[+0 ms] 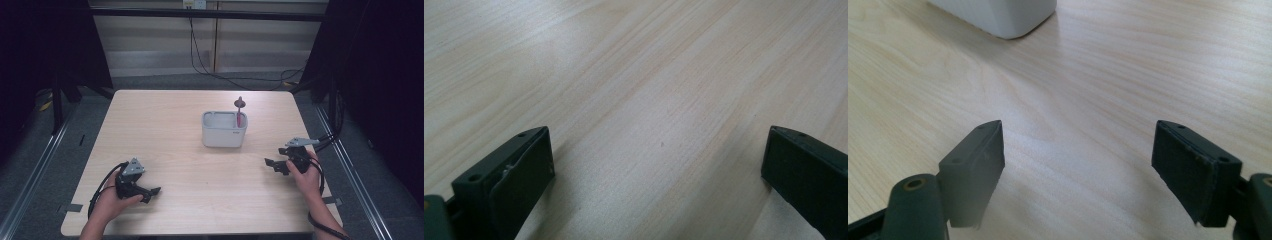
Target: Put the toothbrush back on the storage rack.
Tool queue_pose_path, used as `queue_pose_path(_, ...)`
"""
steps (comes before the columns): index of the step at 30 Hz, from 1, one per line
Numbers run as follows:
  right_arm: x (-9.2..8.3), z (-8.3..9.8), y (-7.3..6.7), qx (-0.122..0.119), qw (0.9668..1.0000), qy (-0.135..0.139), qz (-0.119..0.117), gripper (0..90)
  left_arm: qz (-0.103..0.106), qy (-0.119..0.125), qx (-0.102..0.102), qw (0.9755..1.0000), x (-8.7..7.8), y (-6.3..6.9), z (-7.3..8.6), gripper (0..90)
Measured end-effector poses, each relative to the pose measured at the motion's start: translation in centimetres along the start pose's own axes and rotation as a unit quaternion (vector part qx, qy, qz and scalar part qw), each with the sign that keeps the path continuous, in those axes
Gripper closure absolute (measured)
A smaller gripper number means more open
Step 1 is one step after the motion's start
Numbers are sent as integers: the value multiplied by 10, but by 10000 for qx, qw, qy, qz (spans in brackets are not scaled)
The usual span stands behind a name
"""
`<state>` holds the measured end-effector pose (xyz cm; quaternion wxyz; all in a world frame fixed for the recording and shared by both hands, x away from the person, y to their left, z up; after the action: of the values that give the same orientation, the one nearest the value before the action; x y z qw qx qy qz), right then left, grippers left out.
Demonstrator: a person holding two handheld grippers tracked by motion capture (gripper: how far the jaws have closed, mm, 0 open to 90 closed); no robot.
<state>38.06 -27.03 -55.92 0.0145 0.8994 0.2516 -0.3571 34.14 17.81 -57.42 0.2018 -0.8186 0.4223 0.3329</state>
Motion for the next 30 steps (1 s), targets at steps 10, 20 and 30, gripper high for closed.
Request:
queue_pose_path(10,9,11,-4,-477,9980,-376,161,195,0,-8,-5,10000,0,0,0,0)
queue_pose_path(20,11,12,-5,-422,9988,-232,82,176,7,4,-26,10000,0,1,0,0)
queue_pose_path(30,12,12,-4,-378,9988,-278,108,147,10,-3,-20,10000,0,1,0,0)
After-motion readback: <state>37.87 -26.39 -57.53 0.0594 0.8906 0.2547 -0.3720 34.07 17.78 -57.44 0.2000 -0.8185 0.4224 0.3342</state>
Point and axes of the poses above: each handheld gripper's, and its own axes: x roughly forward along the jaws, z roughly out of its underside, y roughly to its right, the point moved 9 cm from there along x, roughly forward along the jaws, and after that the axes turned 5 degrees about x, right-handed, at the moved point
